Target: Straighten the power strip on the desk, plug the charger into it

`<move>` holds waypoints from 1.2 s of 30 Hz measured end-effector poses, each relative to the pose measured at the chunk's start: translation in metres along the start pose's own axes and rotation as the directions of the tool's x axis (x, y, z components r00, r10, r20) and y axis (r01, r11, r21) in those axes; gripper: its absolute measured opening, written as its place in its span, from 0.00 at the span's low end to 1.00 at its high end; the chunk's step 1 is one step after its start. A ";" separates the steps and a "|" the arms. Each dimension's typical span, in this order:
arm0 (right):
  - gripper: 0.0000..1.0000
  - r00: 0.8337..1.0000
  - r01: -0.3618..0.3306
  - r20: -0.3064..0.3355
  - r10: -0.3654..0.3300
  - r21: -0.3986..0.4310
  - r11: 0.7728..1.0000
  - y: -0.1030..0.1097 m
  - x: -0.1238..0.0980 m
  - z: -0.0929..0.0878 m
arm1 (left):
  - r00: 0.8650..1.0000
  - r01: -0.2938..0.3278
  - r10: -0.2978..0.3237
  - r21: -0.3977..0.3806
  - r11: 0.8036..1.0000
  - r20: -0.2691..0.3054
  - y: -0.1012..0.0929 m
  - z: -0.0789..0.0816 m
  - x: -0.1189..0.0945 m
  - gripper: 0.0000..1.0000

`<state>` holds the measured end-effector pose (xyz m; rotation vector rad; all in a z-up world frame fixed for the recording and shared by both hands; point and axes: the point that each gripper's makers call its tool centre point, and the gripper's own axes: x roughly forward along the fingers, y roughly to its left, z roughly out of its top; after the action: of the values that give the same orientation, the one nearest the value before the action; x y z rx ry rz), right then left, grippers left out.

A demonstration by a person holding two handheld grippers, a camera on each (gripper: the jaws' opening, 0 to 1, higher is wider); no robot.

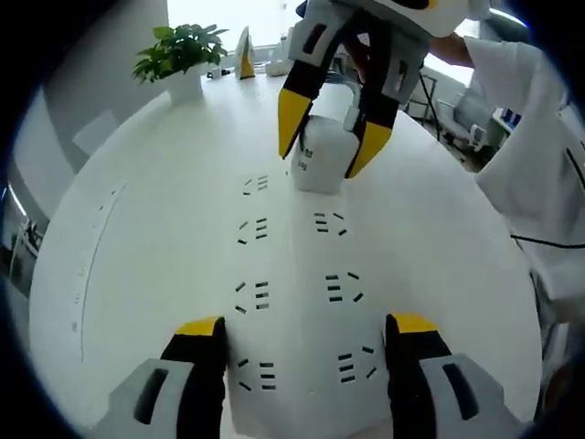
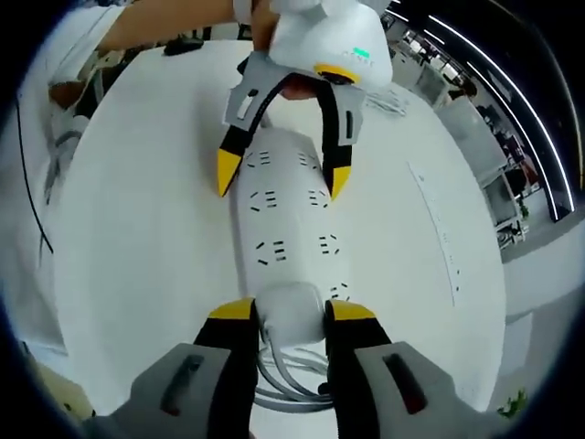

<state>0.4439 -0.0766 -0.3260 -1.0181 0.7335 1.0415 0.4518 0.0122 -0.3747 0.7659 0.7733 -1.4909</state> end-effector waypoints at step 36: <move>0.78 0.934 0.005 0.327 -0.144 0.392 0.920 0.015 -0.035 -0.013 | 0.852 -0.262 0.382 -0.342 0.903 0.358 -0.037 -0.004 -0.063 0.96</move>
<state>0.4171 -0.0981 -0.3054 -0.4962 0.5683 0.9305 0.4184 0.0521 -0.3239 0.3188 0.4812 -1.1452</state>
